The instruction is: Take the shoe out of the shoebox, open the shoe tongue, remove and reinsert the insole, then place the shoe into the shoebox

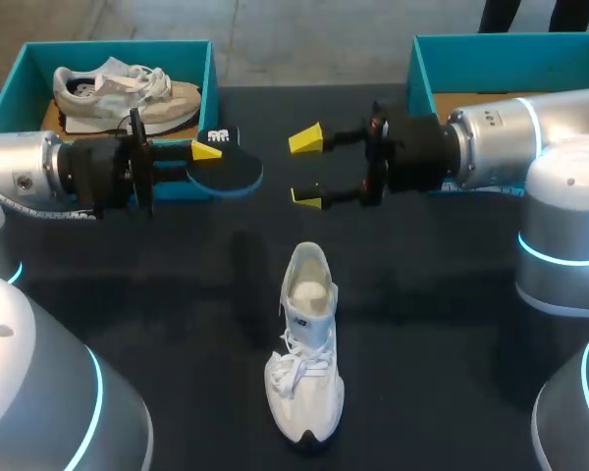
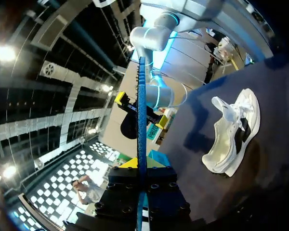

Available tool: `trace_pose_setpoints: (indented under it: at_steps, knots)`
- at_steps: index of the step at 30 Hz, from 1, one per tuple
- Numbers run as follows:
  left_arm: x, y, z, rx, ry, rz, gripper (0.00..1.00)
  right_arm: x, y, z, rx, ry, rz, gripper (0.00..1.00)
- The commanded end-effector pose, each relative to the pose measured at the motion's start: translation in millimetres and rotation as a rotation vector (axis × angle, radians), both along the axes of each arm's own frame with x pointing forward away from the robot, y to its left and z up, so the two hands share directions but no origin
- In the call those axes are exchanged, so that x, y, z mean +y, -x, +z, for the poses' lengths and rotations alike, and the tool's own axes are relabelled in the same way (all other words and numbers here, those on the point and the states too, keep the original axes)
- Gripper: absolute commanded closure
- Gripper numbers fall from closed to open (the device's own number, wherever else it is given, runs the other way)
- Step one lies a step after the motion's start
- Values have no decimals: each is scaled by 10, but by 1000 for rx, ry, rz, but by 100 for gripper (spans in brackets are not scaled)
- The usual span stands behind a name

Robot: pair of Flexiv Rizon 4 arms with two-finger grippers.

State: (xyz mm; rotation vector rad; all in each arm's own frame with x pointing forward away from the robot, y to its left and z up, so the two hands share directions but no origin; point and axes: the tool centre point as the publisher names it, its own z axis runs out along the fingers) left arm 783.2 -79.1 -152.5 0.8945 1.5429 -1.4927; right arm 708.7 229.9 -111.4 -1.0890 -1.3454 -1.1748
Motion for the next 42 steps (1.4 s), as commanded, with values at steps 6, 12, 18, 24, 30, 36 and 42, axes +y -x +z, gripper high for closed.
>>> trace_pose_setpoints:
  at_steps: [6,12,18,24,30,36,42]
  knots:
    - [-13,30,-29,-23,-7,-4,100,18,5,-6,0,0,-3,0]
    - [-43,33,-46,-110,-41,-12,100,18,5,-6,0,0,-3,0]
    - [-94,74,-23,-181,-56,-37,100,18,5,-6,0,0,-3,0]
    - [-144,107,-31,-240,-93,-67,100,18,5,-6,0,0,-3,0]
    - [-192,135,-15,-304,-93,-116,100,18,5,-6,0,0,-3,0]
    - [-201,129,-29,-338,-95,-133,100,18,5,-6,0,0,-3,0]
    - [-201,129,-29,-338,-95,-133,100,18,5,-6,0,0,-3,0]
